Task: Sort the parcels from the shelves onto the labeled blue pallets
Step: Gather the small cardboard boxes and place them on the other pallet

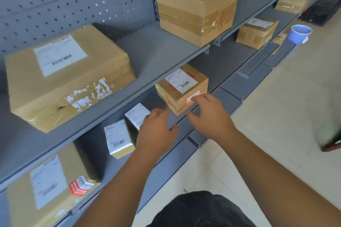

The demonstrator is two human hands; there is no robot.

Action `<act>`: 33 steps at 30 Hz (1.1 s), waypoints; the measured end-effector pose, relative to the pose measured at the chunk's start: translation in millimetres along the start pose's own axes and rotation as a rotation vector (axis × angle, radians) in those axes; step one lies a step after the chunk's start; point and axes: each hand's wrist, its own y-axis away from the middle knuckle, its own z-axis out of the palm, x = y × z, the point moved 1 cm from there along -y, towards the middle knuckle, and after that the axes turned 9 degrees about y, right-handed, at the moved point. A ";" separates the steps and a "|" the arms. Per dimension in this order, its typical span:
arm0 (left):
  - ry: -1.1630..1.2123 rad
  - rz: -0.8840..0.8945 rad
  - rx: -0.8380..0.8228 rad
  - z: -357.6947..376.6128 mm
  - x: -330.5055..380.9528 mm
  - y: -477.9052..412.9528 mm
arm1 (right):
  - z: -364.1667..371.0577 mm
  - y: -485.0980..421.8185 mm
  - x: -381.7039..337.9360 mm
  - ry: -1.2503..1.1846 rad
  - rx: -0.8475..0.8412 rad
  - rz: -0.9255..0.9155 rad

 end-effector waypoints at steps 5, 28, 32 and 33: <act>-0.022 -0.229 0.131 -9.5 -32.0 -3.2 | 29.7 -47.3 -27.3 0.061 -0.155 -0.183; -0.108 -0.628 0.383 27.7 -165.4 6.7 | 193.1 -93.9 -83.9 0.325 -0.279 -0.537; -0.106 -0.627 0.421 43.4 -188.0 -5.8 | 219.3 -100.9 -78.3 0.334 -0.226 -0.536; -0.103 -0.630 0.427 47.2 -192.7 -8.0 | 224.3 -102.6 -77.5 0.336 -0.225 -0.535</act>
